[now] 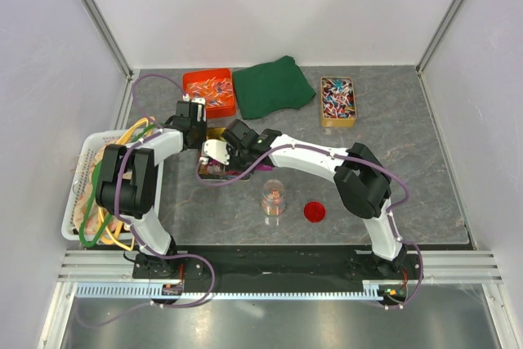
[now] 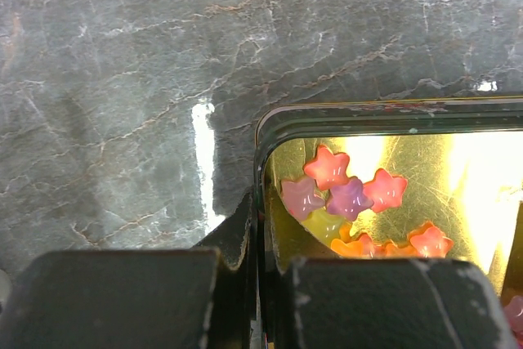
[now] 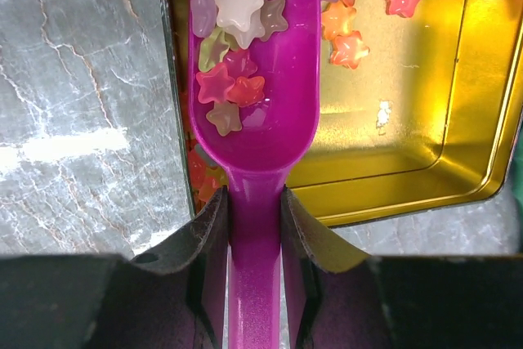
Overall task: Pack the candies
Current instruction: Scoop the fake candies from the storage box.
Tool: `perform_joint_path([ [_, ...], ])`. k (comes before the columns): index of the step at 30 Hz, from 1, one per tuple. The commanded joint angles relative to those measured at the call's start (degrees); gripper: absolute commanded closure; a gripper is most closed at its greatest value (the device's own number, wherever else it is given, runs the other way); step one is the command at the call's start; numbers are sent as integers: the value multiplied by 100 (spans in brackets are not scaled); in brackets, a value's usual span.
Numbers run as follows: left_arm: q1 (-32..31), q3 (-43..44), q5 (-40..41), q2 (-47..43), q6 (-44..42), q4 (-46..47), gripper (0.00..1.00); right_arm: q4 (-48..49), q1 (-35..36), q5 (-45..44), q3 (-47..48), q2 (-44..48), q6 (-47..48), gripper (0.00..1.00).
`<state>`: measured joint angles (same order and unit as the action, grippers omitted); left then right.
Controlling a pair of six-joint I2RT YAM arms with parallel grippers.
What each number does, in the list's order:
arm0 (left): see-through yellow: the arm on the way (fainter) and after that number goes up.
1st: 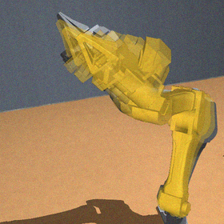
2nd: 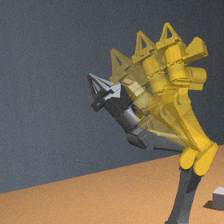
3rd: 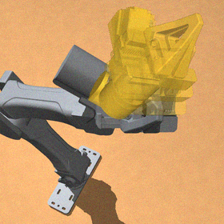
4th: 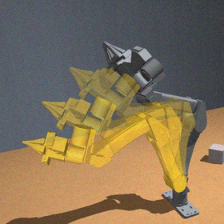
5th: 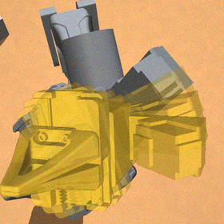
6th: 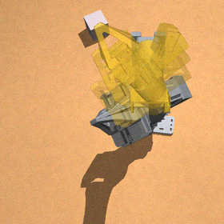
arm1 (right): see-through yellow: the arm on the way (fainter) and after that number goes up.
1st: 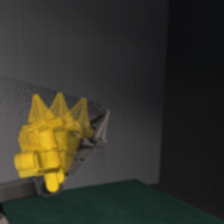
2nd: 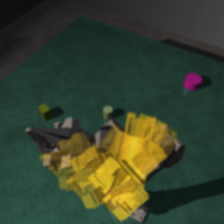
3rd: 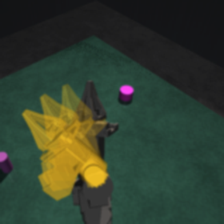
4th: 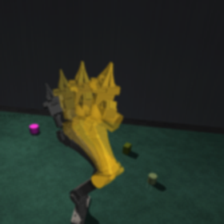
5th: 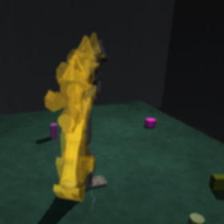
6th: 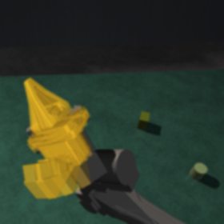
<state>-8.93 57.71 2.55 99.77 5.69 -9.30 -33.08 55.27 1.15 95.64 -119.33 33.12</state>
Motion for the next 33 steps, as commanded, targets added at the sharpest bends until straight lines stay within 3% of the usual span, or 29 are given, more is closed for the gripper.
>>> perform_joint_path([
  [1, 49, 240, -35, -36, 63, 280, 98, -261, -218, 438, -449, 252, -245, 100],
  [6, 49, 232, -35, -19, 63, 271, 98, 152, -244, 448, -687, 261, -420, 100],
  [16, 49, 240, -35, -1, 55, 280, 98, 803, -236, -1089, -450, -3, -711, 100],
  [33, 49, 249, -26, 16, 55, 271, 98, 1207, -455, -247, -1125, 928, -728, 100],
])
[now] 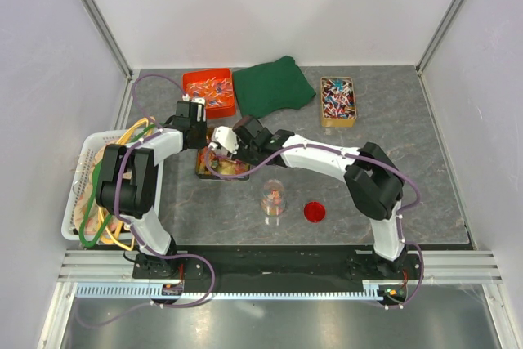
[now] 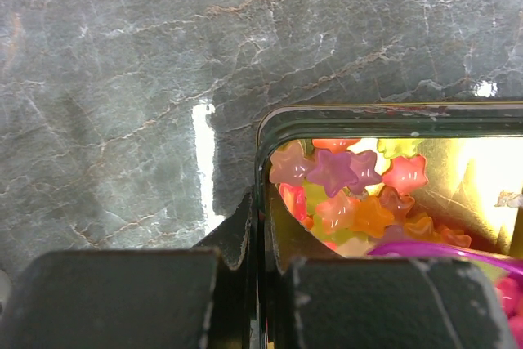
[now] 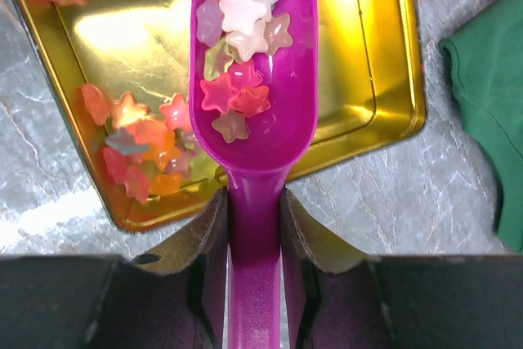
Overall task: Pack the candies
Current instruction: Scoop the fake candies from the storage box, then place the fake candies in the packing bottle.
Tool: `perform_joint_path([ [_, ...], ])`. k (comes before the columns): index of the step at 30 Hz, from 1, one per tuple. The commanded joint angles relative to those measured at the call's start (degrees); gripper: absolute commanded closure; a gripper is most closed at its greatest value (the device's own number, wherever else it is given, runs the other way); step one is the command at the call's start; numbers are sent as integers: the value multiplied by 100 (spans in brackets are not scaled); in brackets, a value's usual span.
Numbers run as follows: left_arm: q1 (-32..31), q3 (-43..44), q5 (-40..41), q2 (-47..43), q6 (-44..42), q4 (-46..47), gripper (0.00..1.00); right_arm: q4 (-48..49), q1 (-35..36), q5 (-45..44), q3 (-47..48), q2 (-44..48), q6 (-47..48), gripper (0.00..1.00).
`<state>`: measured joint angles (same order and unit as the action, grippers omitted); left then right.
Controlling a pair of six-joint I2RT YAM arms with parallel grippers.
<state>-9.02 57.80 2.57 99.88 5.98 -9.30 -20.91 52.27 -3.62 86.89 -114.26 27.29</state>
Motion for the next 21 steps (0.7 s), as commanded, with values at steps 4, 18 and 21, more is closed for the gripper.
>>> perform_joint_path([
  [4, 58, 240, 7, 14, 17, 271, 98, 69, -278, 344, -401, 676, -127, 100],
  [18, 84, 267, 104, 85, -26, 288, 98, 333, -884, 1504, -1051, 1353, -136, 100],
  [21, 119, 267, 77, 111, -35, 306, 98, 350, -1095, 1802, -1200, 1608, -83, 100],
])
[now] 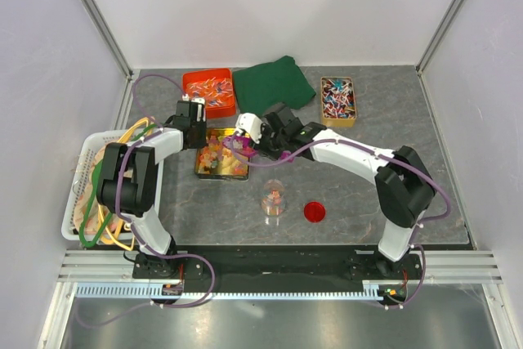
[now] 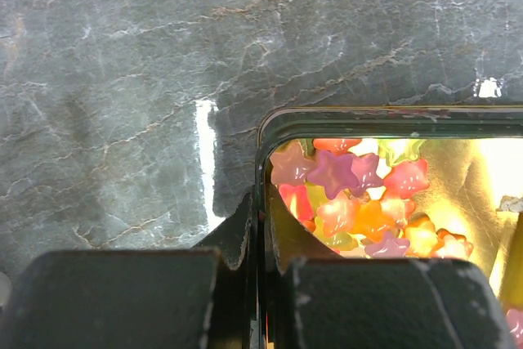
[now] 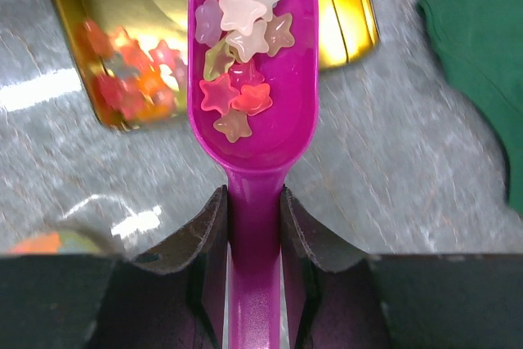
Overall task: Pack the candies
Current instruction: Place the fake candies in the packing bottle.
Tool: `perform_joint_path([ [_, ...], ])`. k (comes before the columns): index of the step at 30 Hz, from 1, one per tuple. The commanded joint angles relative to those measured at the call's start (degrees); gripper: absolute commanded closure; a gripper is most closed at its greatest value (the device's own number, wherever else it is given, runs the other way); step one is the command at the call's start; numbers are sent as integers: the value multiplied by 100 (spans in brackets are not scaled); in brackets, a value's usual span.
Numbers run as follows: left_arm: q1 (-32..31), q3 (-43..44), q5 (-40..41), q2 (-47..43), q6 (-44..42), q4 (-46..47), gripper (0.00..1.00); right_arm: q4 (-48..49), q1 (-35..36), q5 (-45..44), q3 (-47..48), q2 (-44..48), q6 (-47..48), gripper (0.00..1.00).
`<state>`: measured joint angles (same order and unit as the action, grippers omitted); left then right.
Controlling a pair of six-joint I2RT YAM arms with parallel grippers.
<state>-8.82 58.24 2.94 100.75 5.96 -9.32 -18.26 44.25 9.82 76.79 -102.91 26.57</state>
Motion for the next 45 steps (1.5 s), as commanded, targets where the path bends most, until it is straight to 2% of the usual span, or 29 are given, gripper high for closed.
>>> perform_joint_path([
  [1, 108, 232, 23, 32, -42, 308, 98, 86, -346, 537, -209, 596, -11, 100],
  [9, 188, 241, -136, 94, -86, 334, 98, 7, -961, 1977, -314, 1212, -20, 100],
  [18, 214, 232, -162, 120, -138, 343, 98, 200, -1234, 2216, -490, 1607, -55, 100],
  [23, 223, 241, -171, 120, -165, 335, 98, 358, -1646, 2937, -341, 1915, -529, 100],
  [32, 240, 249, -180, 85, -235, 334, 98, -915, -1700, 2305, -235, 2433, 663, 100],
  [39, 240, 285, -206, 147, -262, 317, 98, -2390, -1709, 2419, -332, 3031, 1472, 100],
  [45, 249, 337, -101, 173, -332, 317, 98, -3164, -1692, 2375, -542, 3426, 1851, 100],
])
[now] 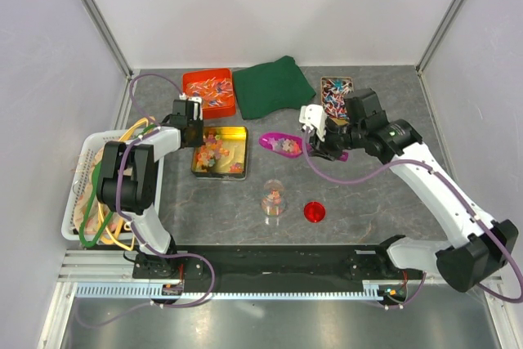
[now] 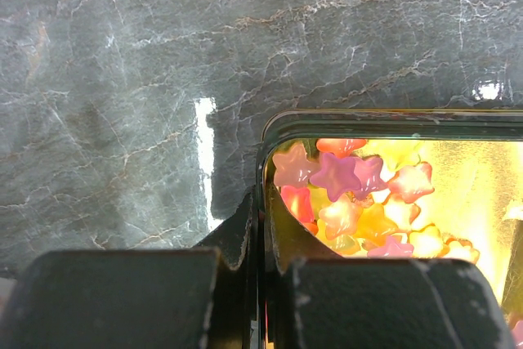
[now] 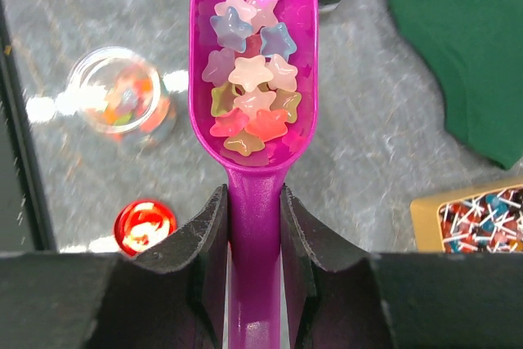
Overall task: Pack the candies
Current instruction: Place the fake candies in the packing bottle.
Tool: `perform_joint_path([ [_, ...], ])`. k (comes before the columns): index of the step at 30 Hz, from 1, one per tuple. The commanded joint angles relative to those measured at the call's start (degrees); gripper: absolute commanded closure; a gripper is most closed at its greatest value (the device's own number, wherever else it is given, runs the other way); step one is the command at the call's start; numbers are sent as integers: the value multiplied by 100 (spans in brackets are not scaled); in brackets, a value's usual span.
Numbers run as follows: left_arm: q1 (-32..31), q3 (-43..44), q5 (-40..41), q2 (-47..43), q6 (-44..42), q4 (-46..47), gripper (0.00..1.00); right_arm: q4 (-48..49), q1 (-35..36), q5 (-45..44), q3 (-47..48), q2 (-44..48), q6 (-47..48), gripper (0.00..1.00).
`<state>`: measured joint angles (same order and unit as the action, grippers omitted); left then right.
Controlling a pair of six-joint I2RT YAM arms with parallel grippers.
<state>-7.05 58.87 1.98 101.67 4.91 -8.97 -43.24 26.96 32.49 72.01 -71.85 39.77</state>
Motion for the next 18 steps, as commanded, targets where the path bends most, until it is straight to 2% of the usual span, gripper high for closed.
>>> perform_joint_path([
  [1, 72, 283, 13, 81, -253, 273, 98, -737, 46, 74, -151, 356, 584, 100],
  [7, 116, 309, 13, 81, -315, 265, 98, -1282, 142, -181, -494, 620, 892, 100],
  [18, 160, 335, 4, 116, -341, 238, 98, -1696, 749, -858, -504, 761, 717, 100],
])
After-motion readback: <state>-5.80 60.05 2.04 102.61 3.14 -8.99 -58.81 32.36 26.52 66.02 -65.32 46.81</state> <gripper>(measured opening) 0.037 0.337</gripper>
